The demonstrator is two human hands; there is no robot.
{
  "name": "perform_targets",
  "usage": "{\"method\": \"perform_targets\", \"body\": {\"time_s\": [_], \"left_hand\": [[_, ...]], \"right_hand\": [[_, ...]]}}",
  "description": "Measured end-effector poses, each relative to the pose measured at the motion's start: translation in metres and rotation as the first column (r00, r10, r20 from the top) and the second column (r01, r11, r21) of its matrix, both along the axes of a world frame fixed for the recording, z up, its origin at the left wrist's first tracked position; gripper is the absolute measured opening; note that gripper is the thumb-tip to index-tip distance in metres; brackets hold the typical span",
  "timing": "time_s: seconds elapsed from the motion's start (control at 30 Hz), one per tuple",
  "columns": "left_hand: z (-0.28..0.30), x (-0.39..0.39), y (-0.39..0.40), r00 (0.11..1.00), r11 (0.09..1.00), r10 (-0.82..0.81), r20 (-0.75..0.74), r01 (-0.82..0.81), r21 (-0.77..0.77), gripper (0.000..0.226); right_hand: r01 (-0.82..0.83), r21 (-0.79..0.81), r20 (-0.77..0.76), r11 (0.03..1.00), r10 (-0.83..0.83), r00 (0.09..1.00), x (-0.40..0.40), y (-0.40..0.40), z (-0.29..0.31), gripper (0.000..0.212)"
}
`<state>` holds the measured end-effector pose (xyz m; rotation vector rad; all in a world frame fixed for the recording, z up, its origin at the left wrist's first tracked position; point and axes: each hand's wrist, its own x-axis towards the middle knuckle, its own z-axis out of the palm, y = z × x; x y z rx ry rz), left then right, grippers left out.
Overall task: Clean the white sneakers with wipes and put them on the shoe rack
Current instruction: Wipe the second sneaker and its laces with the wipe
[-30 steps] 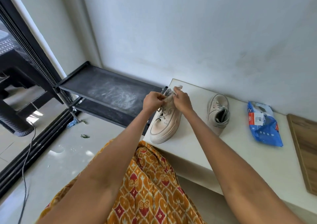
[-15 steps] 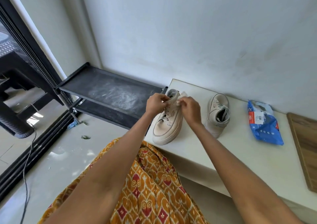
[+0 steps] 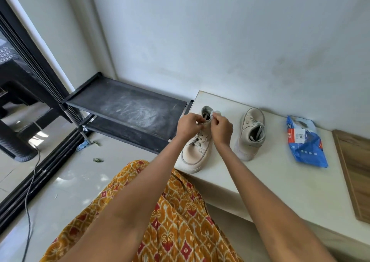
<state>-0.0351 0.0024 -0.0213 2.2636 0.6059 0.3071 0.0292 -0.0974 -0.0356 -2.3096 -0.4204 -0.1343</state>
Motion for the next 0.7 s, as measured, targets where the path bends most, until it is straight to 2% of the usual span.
{"method": "perform_targets", "body": {"time_s": [0.07,0.13,0.27,0.33,0.47,0.53,0.6,0.7], "left_hand": [[-0.002,0.000,-0.008,1.000,1.000,-0.019,0.004,0.019,0.021,0.020],[-0.003,0.000,-0.011,1.000,0.999,-0.018,0.005,0.018,0.033,0.020],[0.001,-0.002,-0.011,0.999,0.998,-0.040,-0.018,0.041,0.054,0.023],[0.003,-0.001,-0.011,0.997,0.996,-0.056,-0.044,0.059,0.073,0.023],[0.011,0.005,-0.017,0.988,0.977,-0.099,-0.116,0.119,0.177,0.021],[0.020,0.009,-0.022,0.976,0.960,-0.118,-0.183,0.159,0.229,0.026],[0.029,0.014,-0.026,0.961,0.947,-0.136,-0.242,0.198,0.253,0.031],[0.033,0.021,-0.030,0.947,0.945,-0.128,-0.294,0.207,0.255,0.024]], "right_hand": [[-0.022,0.087,0.022,0.996,0.020,1.000,-0.019,-0.014,-0.015,0.027],[-0.116,0.112,0.082,0.987,0.107,0.991,-0.036,-0.023,-0.029,0.032],[-0.245,-0.018,0.194,0.969,0.244,0.950,-0.051,-0.041,-0.048,0.033],[-0.275,-0.078,0.197,0.958,0.285,0.938,-0.059,-0.051,-0.055,0.028],[-0.279,-0.072,0.112,0.958,0.286,0.952,-0.054,-0.063,-0.052,0.014],[-0.213,0.045,0.057,0.976,0.211,0.976,-0.038,-0.063,-0.045,0.012],[-0.109,0.164,-0.046,0.980,0.118,0.992,-0.024,-0.056,-0.040,0.011],[-0.013,0.223,-0.272,0.975,0.075,0.959,-0.010,-0.038,-0.039,0.023]]}}
